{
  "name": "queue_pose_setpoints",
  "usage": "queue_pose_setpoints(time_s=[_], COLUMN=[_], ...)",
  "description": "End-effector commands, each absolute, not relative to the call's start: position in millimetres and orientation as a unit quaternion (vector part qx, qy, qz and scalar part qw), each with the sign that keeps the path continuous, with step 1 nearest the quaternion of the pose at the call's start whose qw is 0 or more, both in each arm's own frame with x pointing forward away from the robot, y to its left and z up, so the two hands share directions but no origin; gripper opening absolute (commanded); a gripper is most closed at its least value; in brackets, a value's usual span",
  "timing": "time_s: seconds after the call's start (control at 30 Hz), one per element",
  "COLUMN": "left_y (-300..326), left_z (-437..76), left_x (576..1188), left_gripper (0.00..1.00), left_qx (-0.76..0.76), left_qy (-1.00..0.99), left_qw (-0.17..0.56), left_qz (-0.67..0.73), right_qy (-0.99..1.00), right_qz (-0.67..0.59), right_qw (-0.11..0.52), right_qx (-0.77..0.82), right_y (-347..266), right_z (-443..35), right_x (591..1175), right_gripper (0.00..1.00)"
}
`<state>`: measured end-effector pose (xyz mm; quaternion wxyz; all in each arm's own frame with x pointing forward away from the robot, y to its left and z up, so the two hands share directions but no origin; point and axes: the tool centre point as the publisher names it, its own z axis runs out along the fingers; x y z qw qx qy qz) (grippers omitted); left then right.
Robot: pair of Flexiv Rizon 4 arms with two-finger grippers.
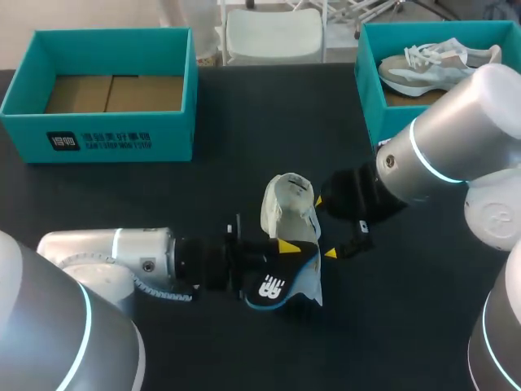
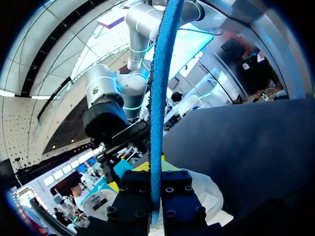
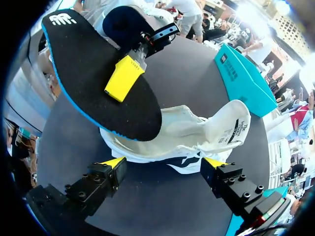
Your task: Take the shoe out of the shoebox, open the shoe tongue, remove and reinsert the insole, then place the shoe into the shoebox
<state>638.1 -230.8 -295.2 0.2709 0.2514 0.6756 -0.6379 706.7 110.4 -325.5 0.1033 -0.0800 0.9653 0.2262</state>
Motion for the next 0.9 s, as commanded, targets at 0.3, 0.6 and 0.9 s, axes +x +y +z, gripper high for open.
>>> queue_pose_setpoints(time_s=[0.3,0.6,0.9], left_y=[-245,-245,-245], left_z=[-313,-327,-344], left_x=[649,667,681], left_gripper=[0.0,0.0,0.0], left_qx=[0.249,0.252,0.255], left_qy=[0.687,0.692,0.696], left_qw=[0.261,0.263,0.263], left_qz=[-0.63,-0.623,-0.618], right_qy=[0.965,0.965,0.965], right_qz=[0.226,0.226,0.226], right_qw=[0.105,0.105,0.105], right_qx=[-0.079,-0.079,-0.079], right_y=[111,111,111], right_z=[-327,-327,-327], right_x=[706,706,706], right_gripper=[1.0,1.0,1.0])
